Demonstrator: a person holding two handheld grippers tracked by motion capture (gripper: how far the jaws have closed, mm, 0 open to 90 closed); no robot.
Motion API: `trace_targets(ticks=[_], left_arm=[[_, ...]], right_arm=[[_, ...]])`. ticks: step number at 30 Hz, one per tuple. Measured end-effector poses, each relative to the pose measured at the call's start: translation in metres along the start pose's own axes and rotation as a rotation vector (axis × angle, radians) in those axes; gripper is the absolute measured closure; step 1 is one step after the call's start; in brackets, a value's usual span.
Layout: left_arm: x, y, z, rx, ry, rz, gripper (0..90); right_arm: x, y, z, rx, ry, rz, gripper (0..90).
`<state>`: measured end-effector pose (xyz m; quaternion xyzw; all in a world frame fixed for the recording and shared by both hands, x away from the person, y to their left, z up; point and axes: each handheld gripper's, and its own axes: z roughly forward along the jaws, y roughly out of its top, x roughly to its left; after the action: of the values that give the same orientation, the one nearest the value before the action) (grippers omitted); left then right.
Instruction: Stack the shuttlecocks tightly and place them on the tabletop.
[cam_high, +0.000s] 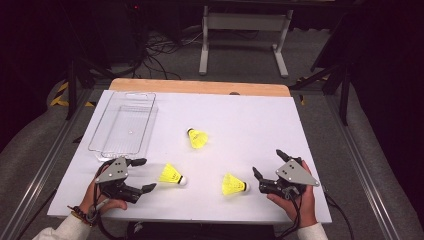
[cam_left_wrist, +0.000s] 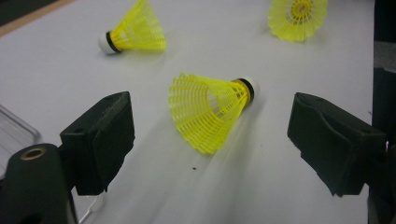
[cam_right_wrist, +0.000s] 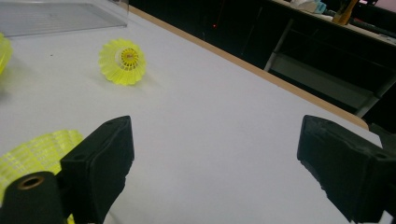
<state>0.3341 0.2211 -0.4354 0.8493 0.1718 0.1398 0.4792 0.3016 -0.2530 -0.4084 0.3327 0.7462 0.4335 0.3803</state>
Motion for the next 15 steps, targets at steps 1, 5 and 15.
trace_targets(ticks=[1, 5, 15], left_arm=[[-0.002, 0.000, 0.004, 0.027, -0.022, 0.009, 18.9], [-0.002, -0.002, 0.013, 0.105, -0.059, -0.005, 24.8], [0.000, 0.001, 0.036, 0.208, -0.092, 0.009, 42.2]], right_arm=[[0.000, 0.000, 0.001, 0.006, 0.002, 0.000, 12.0], [0.001, -0.002, 0.005, 0.021, 0.013, -0.013, 12.3], [0.001, -0.006, 0.011, 0.068, 0.038, -0.039, 13.9]])
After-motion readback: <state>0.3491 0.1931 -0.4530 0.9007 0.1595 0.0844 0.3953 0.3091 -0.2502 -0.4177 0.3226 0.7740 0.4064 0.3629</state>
